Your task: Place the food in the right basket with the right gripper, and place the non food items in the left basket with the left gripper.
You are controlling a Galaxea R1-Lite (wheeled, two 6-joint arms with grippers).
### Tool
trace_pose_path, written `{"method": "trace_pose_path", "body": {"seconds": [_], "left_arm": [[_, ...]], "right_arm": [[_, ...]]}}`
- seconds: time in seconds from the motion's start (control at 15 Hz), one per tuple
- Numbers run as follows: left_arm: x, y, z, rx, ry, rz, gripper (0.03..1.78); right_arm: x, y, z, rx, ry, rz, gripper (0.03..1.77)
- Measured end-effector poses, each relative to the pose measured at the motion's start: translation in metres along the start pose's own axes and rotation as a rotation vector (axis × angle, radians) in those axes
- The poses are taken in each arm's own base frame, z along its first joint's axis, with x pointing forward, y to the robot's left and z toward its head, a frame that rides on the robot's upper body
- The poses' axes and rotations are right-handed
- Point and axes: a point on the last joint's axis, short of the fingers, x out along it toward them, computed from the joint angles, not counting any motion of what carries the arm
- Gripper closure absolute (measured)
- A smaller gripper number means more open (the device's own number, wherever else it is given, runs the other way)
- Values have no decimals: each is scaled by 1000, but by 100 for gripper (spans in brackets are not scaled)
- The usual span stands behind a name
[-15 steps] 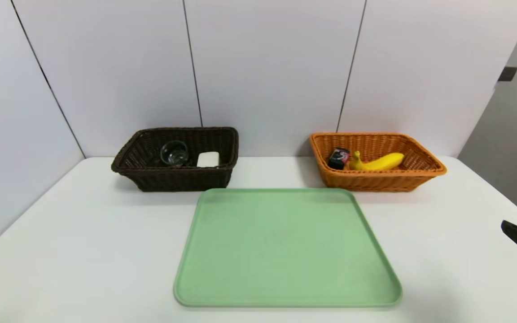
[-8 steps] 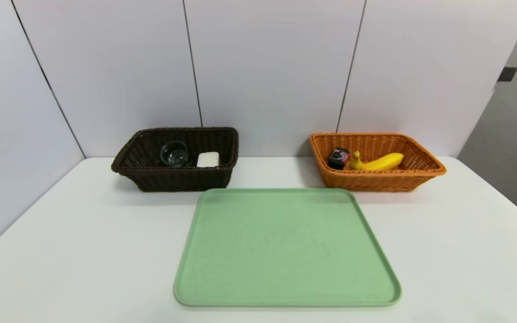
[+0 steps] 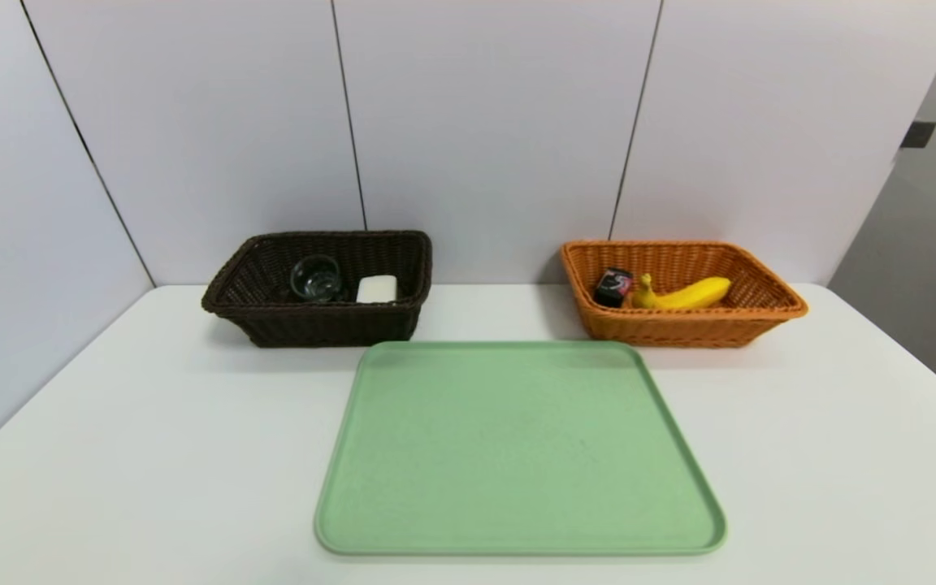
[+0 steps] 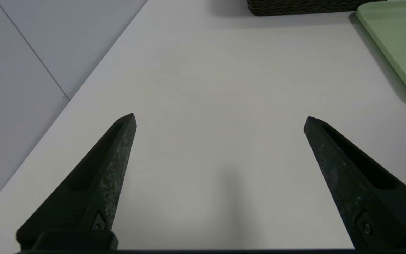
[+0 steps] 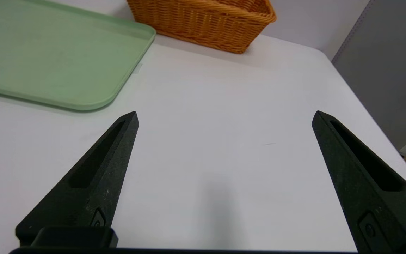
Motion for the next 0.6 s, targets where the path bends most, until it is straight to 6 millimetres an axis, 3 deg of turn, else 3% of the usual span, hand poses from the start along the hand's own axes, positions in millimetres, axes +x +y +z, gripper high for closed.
{"method": "trace_pose_path", "body": {"seconds": [0.27, 0.6], "left_arm": [[9, -5, -12, -29, -63, -149, 12], [11, -5, -16, -48, -51, -136, 12]], "right_arm": [[-1, 1, -3, 55, 1, 2, 10], [-1, 1, -4, 61, 5, -5, 10]]}}
